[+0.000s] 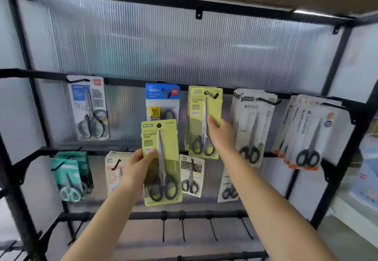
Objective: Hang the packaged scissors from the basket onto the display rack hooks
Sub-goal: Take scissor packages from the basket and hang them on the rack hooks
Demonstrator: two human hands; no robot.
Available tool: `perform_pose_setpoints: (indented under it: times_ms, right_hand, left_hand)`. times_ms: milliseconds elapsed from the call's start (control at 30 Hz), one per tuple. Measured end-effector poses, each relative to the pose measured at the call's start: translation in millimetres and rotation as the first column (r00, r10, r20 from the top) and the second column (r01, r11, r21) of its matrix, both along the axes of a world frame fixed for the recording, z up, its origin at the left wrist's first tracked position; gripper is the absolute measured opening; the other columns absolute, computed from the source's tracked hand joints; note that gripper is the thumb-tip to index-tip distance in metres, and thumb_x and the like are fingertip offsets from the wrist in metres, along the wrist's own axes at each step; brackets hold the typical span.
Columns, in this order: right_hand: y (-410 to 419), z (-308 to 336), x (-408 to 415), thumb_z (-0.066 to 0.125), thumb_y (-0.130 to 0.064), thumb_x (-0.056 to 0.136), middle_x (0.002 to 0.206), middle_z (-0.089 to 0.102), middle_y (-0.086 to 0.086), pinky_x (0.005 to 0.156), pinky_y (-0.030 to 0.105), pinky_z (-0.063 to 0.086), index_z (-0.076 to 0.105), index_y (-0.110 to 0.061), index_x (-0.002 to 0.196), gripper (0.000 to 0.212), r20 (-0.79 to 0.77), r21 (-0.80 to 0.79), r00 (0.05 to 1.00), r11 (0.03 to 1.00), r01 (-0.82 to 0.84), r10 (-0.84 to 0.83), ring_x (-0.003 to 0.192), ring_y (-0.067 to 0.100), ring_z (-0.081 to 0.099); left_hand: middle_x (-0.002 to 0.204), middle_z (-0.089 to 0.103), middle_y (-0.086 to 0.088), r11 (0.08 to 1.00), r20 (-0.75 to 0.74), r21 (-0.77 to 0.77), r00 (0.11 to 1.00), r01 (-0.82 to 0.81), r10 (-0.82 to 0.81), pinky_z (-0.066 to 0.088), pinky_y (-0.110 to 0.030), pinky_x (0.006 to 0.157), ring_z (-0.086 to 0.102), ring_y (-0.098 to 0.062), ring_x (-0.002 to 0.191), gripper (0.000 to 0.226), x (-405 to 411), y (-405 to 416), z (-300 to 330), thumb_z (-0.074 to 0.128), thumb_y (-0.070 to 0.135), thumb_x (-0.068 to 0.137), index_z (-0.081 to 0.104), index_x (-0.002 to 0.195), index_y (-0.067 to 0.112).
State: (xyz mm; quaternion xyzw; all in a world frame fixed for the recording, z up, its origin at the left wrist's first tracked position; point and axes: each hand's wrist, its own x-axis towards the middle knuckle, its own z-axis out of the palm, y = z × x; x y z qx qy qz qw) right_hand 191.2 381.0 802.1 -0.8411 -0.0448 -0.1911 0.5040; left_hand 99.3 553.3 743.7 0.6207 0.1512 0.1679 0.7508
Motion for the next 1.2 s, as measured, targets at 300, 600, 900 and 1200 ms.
perform_pose_setpoints:
  times_ms: [300, 600, 900, 1200]
  right_hand:
    - [-19.3, -12.6, -2.1, 0.051, -0.033, 0.095, 0.103, 0.06, 0.002, 0.07, 0.014, 0.043, 0.056, -0.008, 0.109, 0.029, 0.382, -0.007, 0.914, 0.989, 0.15, -0.136, 0.09, 0.013, 0.057]
    - [-51.7, 42.1, -59.0, 0.057, -0.035, 0.092, 0.066, 0.061, 0.003, 0.057, 0.011, 0.038, 0.064, -0.013, 0.077, 0.027, 0.315, -0.094, 0.905, 0.958, -0.269, 0.285, 0.059, 0.0, 0.05]
    - [-50.0, 79.9, -46.1, 0.059, -0.032, 0.092, 0.05, 0.051, -0.013, 0.05, 0.008, 0.034, 0.064, -0.011, 0.074, 0.027, 0.423, -0.11, 0.876, 0.972, -0.206, 0.233, 0.048, -0.004, 0.043]
    - [-45.5, 74.5, -18.2, 0.058, -0.035, 0.092, 0.073, 0.063, 0.019, 0.057, 0.022, 0.04, 0.068, 0.0, 0.085, 0.038, 0.355, -0.114, 0.92, 0.984, -0.136, 0.168, 0.063, 0.012, 0.051]
  left_hand:
    - [0.086, 0.067, 0.003, 0.985, 0.073, 0.162, 0.994, 0.063, -0.076, 0.052, -0.034, 0.077, 0.06, -0.016, 0.084, 0.008, -7.4, -23.6, 5.2, 0.056, 0.026, 0.094, 0.063, 0.09, 0.025]
    - [0.092, 0.065, -0.017, 0.948, 0.245, 0.217, 0.927, 0.233, -0.284, 0.05, -0.043, 0.084, 0.056, -0.021, 0.083, 0.015, -11.7, -66.5, 34.0, 0.057, 0.022, 0.091, 0.064, 0.093, 0.009]
    - [0.071, 0.063, -0.003, 0.902, 0.164, 0.259, 0.905, 0.345, -0.393, 0.053, -0.028, 0.064, 0.062, -0.013, 0.065, 0.015, -6.3, -66.9, 33.3, 0.057, 0.02, 0.091, 0.06, 0.082, 0.008]
    - [0.062, 0.062, 0.003, 0.892, 0.092, 0.324, 0.928, 0.316, -0.362, 0.054, -0.026, 0.059, 0.06, -0.01, 0.058, 0.017, 1.0, -60.9, 27.9, 0.056, 0.018, 0.093, 0.061, 0.086, 0.003]
